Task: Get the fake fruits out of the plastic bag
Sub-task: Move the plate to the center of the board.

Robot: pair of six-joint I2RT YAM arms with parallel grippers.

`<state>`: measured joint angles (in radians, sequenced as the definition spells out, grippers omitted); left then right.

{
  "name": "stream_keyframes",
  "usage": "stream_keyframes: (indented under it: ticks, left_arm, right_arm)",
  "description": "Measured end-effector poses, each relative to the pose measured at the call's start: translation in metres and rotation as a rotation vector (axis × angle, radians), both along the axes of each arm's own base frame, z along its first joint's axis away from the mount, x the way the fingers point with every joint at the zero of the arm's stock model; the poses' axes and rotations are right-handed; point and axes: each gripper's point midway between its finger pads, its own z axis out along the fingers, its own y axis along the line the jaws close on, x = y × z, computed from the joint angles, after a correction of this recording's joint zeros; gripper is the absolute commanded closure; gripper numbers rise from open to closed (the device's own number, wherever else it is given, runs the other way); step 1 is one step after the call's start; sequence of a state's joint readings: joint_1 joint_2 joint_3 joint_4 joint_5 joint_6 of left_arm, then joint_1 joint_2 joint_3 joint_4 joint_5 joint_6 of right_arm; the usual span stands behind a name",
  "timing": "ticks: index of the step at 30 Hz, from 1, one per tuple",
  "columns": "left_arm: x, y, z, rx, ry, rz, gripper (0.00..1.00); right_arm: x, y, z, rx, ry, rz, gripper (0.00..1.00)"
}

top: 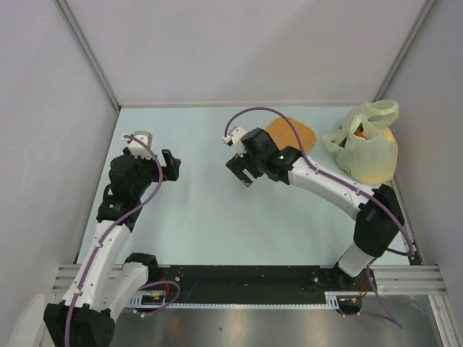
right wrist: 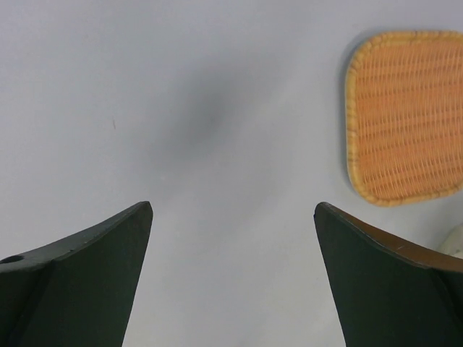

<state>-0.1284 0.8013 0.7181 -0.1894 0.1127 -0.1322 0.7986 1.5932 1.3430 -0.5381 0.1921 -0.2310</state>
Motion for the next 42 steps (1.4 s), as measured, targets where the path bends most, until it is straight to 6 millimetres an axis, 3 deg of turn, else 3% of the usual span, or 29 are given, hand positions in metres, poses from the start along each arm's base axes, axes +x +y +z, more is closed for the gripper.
stream_keyframes:
  ticks: [5,8,12,16,19,24,30,32,38,42]
  left_arm:
    - [-0.001,0.003,-0.006,0.001,0.026,0.006,0.00]
    - [0.000,0.000,-0.010,-0.003,0.046,-0.009,0.00]
    - [0.001,-0.002,-0.015,-0.010,0.068,-0.017,0.00]
    - [0.002,0.001,-0.015,-0.015,0.067,-0.010,0.00]
    - [0.002,0.001,-0.014,-0.017,0.066,-0.010,0.00]
    - [0.002,0.003,-0.014,-0.017,0.066,-0.006,0.00]
    - [0.002,0.004,-0.014,-0.019,0.066,-0.002,0.00]
    - [0.002,0.004,-0.014,-0.024,0.067,0.000,0.00]
    - [0.004,0.007,-0.011,-0.034,0.055,0.013,0.00]
    - [0.003,0.009,-0.012,-0.035,0.053,0.020,0.00]
  right_arm:
    - [0.030,0.035,0.006,0.038,-0.006,0.025,0.10]
    - [0.058,0.033,0.012,0.056,-0.031,-0.018,0.12]
    - [0.117,0.002,0.010,0.036,-0.102,-0.139,0.15]
    - [0.157,-0.045,-0.026,-0.103,-0.136,-0.233,0.17]
    - [0.162,-0.058,-0.058,-0.207,-0.134,-0.236,0.16]
    - [0.159,-0.063,-0.103,-0.352,-0.137,-0.190,0.18]
    - [0.170,-0.058,-0.114,-0.419,-0.197,-0.164,0.20]
    - [0.176,-0.060,-0.118,-0.444,-0.219,-0.165,0.25]
    - [0.184,-0.064,-0.125,-0.505,-0.258,-0.164,0.31]
    - [0.187,-0.064,-0.128,-0.523,-0.271,-0.161,0.42]
